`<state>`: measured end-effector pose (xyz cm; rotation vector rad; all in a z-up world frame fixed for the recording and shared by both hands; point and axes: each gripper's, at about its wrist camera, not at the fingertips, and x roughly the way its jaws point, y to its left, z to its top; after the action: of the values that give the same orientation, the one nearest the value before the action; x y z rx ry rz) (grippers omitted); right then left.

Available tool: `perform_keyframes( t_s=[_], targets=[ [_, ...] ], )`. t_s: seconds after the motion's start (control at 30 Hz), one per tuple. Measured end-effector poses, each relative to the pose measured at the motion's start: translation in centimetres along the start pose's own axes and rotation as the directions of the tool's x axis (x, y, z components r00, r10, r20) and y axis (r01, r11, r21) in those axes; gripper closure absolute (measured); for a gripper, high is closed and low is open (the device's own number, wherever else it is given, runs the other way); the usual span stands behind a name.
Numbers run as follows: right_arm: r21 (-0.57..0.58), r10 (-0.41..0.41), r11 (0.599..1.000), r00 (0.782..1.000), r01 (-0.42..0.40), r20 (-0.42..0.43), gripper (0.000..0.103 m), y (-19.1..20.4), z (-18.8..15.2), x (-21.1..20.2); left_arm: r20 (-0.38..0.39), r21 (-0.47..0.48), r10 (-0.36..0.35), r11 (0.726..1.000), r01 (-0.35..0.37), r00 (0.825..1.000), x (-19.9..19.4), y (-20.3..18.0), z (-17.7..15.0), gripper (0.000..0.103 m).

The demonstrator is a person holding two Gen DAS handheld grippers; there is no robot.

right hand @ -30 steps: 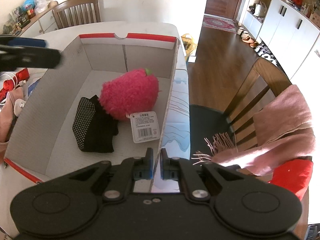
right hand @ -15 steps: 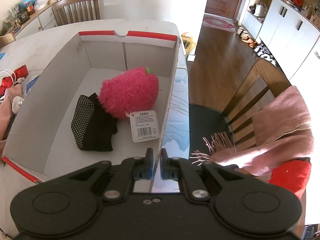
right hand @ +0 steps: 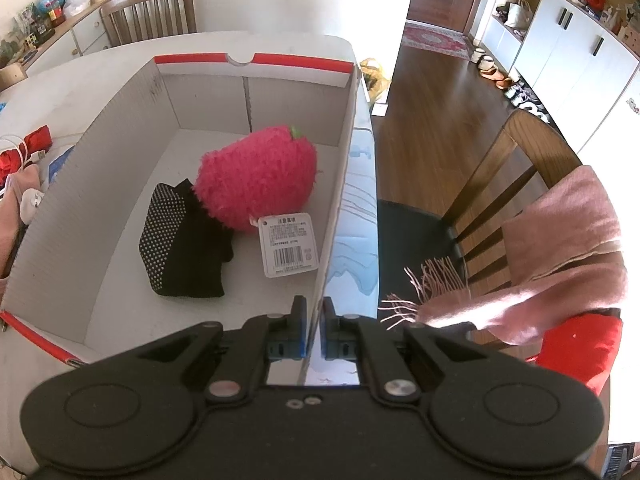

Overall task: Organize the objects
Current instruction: 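Move the left gripper back to the pile and grasp the pink scarf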

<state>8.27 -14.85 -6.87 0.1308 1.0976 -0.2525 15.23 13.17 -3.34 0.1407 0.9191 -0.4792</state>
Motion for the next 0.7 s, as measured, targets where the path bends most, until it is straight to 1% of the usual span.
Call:
perform_keyframes(
  t_s=[0.17,0.4,0.53,0.63,0.7],
  targets=[
    [0.000,0.000,1.000,1.000,0.000,-0.003,0.097,0.0,-0.1,0.1,-0.071,-0.031,0.036,0.999,-0.038,0.997,1.6,1.2,-2.1,0.017],
    [-0.001,0.004,1.000,1.000,-0.004,-0.008,0.097,0.1,-0.4,0.2,-0.123,-0.047,0.076,0.995,-0.083,0.989,2.8,1.8,-4.1,0.017],
    [-0.001,0.004,1.000,1.000,-0.004,-0.008,0.097,0.1,-0.3,0.2,-0.127,-0.067,0.085,0.993,-0.094,0.988,3.3,2.4,-4.8,0.017],
    [-0.002,0.003,1.000,1.000,-0.003,-0.008,0.097,0.1,-0.3,0.2,-0.115,-0.065,0.086,0.993,-0.094,0.990,3.7,2.5,-4.8,0.017],
    [-0.003,0.004,1.000,1.000,-0.004,-0.009,0.097,0.0,-0.4,0.3,-0.123,-0.059,0.086,0.994,-0.094,0.989,4.2,2.5,-5.0,0.017]
  ],
)
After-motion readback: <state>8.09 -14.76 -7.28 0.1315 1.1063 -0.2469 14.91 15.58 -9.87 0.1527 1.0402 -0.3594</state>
